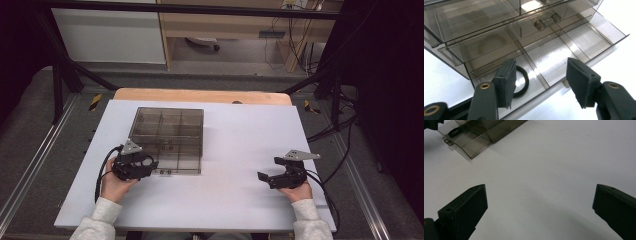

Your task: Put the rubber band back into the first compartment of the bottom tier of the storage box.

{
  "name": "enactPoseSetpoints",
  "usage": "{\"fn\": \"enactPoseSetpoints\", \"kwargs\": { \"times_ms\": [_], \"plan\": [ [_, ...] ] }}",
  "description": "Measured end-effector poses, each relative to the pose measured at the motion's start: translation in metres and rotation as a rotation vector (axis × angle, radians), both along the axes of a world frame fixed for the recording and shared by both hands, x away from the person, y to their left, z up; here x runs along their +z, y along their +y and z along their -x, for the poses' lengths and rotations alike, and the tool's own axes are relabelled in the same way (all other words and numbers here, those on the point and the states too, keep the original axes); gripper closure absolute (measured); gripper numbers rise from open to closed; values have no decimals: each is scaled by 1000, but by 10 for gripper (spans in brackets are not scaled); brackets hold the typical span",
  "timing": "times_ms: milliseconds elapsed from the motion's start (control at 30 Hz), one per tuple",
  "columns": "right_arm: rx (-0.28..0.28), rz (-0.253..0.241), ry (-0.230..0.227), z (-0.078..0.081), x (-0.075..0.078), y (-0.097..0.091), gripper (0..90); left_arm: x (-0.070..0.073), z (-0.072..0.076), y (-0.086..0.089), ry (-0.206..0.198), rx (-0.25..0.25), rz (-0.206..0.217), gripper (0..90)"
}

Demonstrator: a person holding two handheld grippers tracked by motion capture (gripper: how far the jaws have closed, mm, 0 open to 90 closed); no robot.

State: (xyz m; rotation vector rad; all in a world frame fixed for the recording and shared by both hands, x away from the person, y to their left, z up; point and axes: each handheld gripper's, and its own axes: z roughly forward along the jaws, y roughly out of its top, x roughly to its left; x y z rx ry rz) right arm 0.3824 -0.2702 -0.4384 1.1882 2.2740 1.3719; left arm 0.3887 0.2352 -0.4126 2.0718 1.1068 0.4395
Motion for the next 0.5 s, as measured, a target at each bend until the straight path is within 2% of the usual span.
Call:
{"fn": "enactPoseSetpoints", "kwargs": {
  "times_ms": [267, 500],
  "plan": [
    [-1, -1, 0, 0, 0, 0, 2, 0, 4, -2, 3, -28, 16, 294],
    [-1, -1, 0, 0, 0, 0, 2, -1, 7, -4, 7, -43, 14, 195]
  ]
}}
